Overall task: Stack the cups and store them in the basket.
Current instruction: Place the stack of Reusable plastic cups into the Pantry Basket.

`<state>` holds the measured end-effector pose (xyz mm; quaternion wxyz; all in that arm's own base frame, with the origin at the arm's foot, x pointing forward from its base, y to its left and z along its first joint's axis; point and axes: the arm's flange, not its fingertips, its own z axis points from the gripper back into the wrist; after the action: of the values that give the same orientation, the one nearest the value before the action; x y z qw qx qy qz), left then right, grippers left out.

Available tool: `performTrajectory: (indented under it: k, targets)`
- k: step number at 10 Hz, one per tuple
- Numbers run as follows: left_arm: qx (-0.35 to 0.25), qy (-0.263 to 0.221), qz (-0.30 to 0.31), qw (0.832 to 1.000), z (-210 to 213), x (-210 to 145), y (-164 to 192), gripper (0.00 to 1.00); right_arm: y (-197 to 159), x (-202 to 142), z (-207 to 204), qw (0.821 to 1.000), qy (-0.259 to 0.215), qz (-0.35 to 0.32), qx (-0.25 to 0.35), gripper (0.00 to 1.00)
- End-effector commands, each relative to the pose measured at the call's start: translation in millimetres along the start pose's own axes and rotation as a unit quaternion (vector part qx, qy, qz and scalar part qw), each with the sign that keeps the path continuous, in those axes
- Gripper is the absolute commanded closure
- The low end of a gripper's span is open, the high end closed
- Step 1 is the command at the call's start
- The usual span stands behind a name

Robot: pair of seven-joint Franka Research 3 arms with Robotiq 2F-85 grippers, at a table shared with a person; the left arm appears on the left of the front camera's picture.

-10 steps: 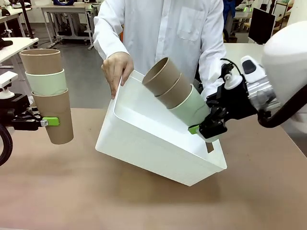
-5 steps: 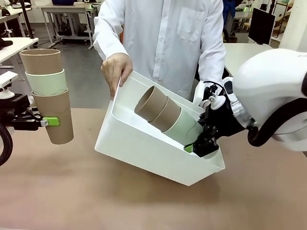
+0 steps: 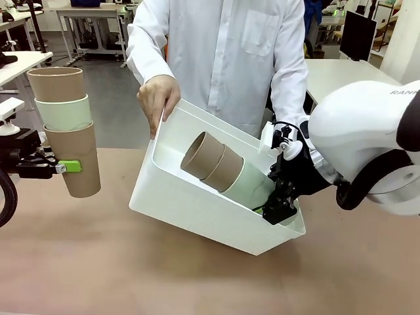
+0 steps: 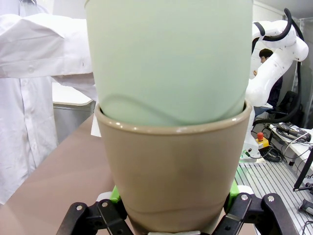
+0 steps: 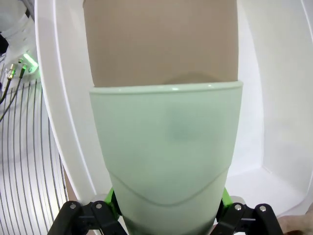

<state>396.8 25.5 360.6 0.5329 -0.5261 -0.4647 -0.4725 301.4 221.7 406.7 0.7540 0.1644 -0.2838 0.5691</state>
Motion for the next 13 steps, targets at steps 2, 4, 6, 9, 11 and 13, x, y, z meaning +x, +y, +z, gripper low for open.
performTrajectory:
  k: [2,4,6,9,11,13]
  targets:
    - [-0.002,-0.005,-0.002,1.0,0,4,-1,0.14,-3,0,3,1.0,-0.004,-0.001,-0.004,0.17]
    - [-0.002,-0.005,-0.002,1.0,0,4,-1,0.14,0,0,0,1.0,0.0,0.0,0.0,0.17]
    - [-0.002,-0.005,-0.002,1.0,0,4,-1,0.14,-23,9,-19,1.0,0.009,-0.01,0.003,0.17]
    - [-0.002,-0.005,-0.002,1.0,0,4,-1,0.14,-47,24,-44,0.999,0.025,0.004,0.021,0.17]
    - [-0.002,-0.005,-0.002,1.0,0,4,-1,0.14,-50,33,-57,0.999,0.028,0.015,0.035,0.17]
    - [-0.002,-0.005,-0.002,1.0,0,4,-1,0.14,-41,35,-60,0.997,0.038,0.026,0.057,0.17]
